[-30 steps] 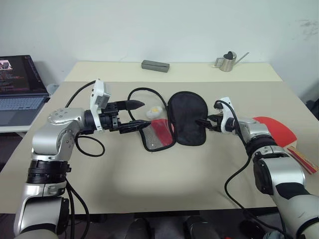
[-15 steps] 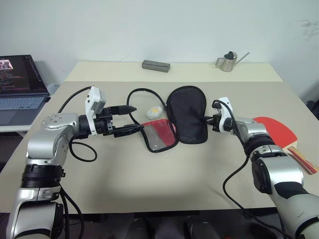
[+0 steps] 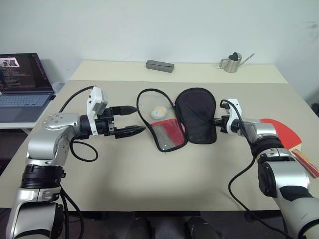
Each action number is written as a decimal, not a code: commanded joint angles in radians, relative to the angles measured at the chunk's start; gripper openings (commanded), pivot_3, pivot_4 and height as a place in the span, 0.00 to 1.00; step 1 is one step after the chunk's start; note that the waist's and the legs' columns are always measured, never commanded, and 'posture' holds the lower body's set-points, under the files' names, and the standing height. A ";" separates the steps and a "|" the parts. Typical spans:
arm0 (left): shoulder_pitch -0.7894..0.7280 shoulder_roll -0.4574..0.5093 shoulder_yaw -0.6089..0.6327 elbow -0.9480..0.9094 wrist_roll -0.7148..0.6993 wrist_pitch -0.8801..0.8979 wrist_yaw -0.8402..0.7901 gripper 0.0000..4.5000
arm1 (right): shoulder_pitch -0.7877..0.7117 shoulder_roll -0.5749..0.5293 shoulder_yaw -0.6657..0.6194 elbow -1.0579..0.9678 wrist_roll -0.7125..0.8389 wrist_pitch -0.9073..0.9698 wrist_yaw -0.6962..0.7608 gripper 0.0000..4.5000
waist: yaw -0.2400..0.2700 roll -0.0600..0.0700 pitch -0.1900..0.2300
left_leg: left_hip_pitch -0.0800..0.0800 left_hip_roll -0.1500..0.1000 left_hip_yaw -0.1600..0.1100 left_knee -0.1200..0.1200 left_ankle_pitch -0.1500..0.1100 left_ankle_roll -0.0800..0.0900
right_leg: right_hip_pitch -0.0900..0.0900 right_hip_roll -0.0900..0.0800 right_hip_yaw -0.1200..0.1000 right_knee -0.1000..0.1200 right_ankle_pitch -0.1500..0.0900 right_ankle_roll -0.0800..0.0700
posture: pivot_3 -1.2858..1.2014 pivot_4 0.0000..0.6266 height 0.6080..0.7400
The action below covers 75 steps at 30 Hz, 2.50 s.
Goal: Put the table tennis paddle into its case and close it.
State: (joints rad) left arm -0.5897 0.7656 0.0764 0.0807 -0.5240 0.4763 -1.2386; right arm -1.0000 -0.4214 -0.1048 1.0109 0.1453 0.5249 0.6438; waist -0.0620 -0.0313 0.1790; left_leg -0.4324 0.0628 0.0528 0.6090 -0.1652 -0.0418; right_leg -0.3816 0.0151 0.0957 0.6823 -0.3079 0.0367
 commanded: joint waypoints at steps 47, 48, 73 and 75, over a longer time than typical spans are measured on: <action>-0.097 -0.054 -0.067 -0.004 0.021 -0.036 -0.066 1.00 | 0.309 -0.105 -0.092 -0.549 0.101 0.339 -0.201 0.42 | 0.030 -0.001 -0.001 | -0.001 0.000 0.000 0.000 0.000 0.000 | 0.000 0.000 0.000 -0.001 0.000 0.000 | 0.52 0.24 1.00; -0.098 -0.054 -0.066 -0.003 0.021 -0.036 -0.066 1.00 | 0.308 -0.108 -0.090 -0.550 0.100 0.335 -0.199 0.50 | 0.030 -0.001 -0.001 | -0.001 0.000 0.000 0.000 0.000 0.000 | 0.000 0.000 0.000 -0.001 0.000 0.000 | 0.52 0.24 1.00; -0.121 -0.104 -0.092 -0.041 0.017 -0.030 -0.056 1.00 | 0.391 -0.458 -0.129 -0.626 0.185 0.196 0.215 0.99 | 0.008 -0.001 -0.001 | -0.002 0.000 0.002 0.000 0.000 0.001 | -0.003 0.001 0.001 0.000 0.000 0.000 | 0.52 0.24 1.00; -0.137 -0.125 -0.095 -0.042 0.027 -0.037 -0.026 1.00 | 0.420 -0.502 -0.117 -0.608 0.176 0.156 0.271 0.99 | 0.010 -0.001 -0.001 | -0.002 0.000 0.002 0.000 0.000 0.001 | -0.003 0.001 0.001 0.000 0.000 0.000 | 0.52 0.24 1.00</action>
State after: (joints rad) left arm -0.6870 0.6539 -0.0214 0.0795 -0.5012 0.4525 -1.2885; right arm -0.5869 -0.8796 -0.2131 0.4020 0.3289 0.7296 0.8627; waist -0.0522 -0.0324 0.1784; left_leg -0.4347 0.0630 0.0544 0.6095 -0.1655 -0.0411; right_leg -0.3845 0.0159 0.0972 0.6820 -0.3079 0.0372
